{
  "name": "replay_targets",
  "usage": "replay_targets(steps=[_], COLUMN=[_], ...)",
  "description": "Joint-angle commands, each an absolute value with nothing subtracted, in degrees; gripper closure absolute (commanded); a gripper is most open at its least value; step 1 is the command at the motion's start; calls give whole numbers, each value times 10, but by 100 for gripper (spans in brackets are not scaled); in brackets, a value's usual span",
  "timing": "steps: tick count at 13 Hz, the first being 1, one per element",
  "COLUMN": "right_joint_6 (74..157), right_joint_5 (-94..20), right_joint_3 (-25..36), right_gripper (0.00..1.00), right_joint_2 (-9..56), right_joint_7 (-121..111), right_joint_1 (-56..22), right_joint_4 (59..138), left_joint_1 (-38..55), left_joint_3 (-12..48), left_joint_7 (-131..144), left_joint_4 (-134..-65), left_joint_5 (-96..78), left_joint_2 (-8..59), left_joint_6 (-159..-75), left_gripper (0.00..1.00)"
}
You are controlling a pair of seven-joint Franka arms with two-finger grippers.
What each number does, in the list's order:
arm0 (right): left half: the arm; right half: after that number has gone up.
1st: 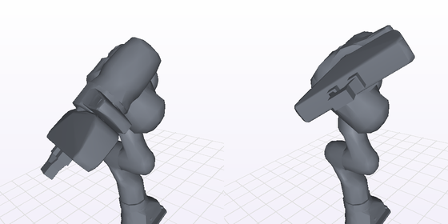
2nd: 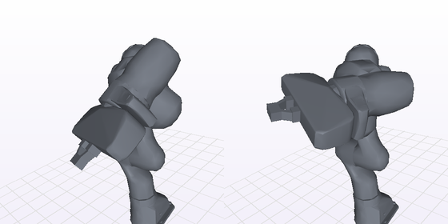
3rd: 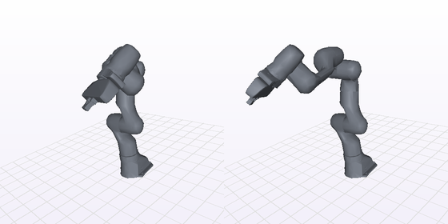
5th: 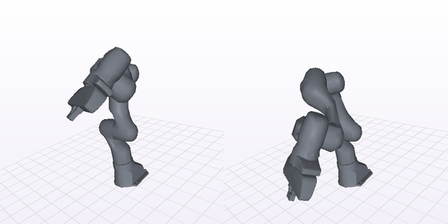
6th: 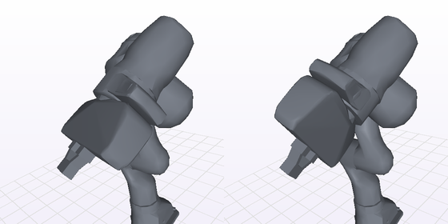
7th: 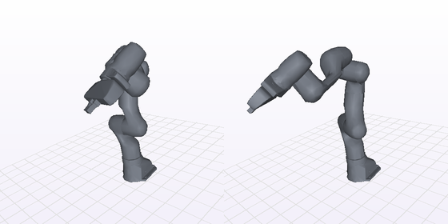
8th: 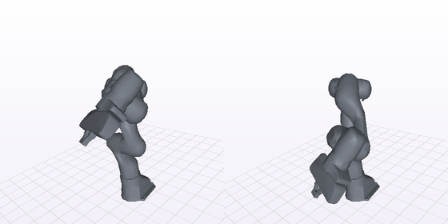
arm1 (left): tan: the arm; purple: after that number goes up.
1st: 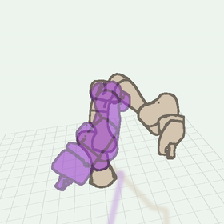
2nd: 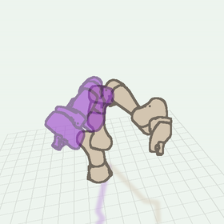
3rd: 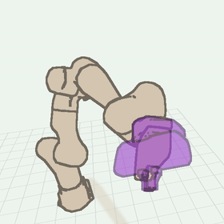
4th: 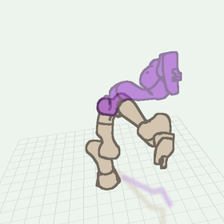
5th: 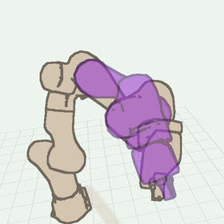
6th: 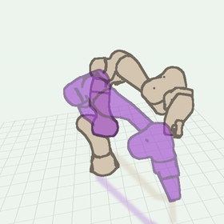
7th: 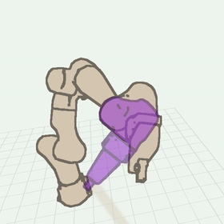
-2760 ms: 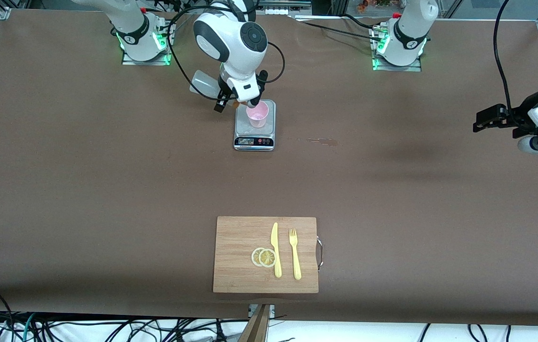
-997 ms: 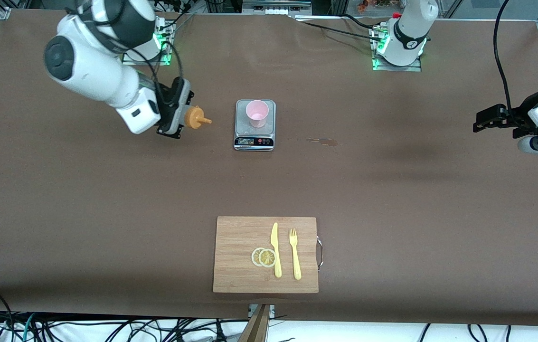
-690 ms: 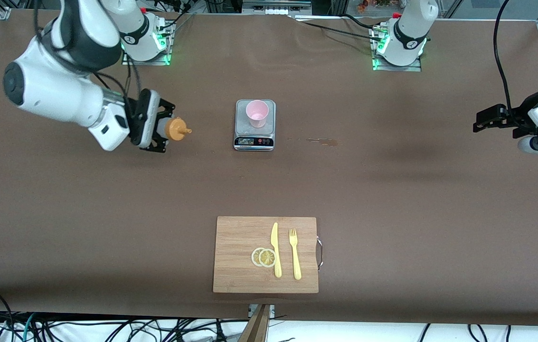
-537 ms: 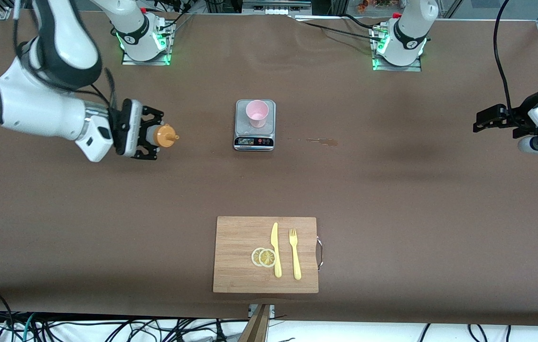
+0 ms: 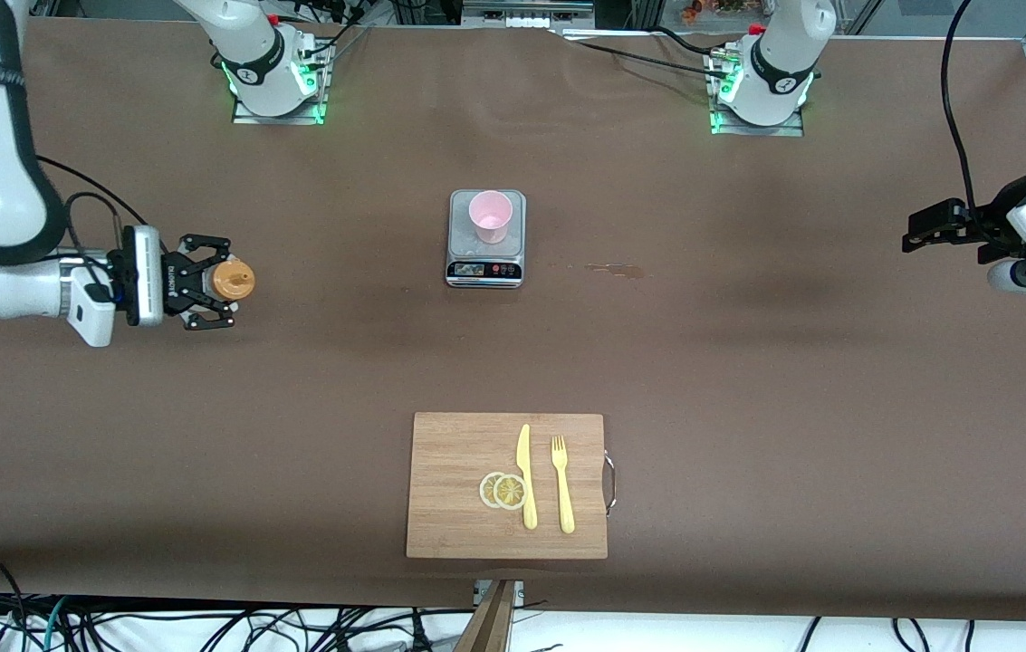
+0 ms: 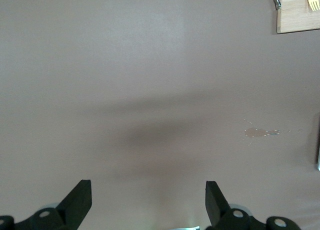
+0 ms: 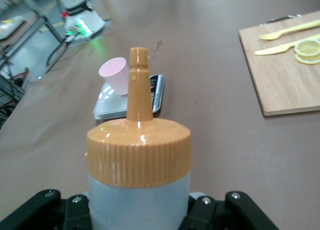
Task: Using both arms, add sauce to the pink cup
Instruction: 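Move the sauce bottle back beside the scale with the right gripper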
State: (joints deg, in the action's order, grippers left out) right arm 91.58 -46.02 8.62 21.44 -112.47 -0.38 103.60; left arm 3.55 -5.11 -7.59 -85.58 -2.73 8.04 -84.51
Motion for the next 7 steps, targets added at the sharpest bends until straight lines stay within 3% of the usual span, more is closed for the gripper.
replay_targets(steps=[1,7], right_joint_6=[857,798], right_joint_5=[-501,-575], right_joint_3=[113,127], right_gripper=[100,100], right_joint_2=[278,368], right_joint_7=[-1227,-1410], right_joint_1=[11,37], right_joint_4=[1006,1007], left_joint_1=[35,35], left_joint_3=[-52,-52], left_joint_7=[-89,-89], left_joint_4=[-837,-837], left_joint_5=[-26,-26], left_joint_2=[89,90], left_joint_6=[-831,-831], left_gripper=[0,0])
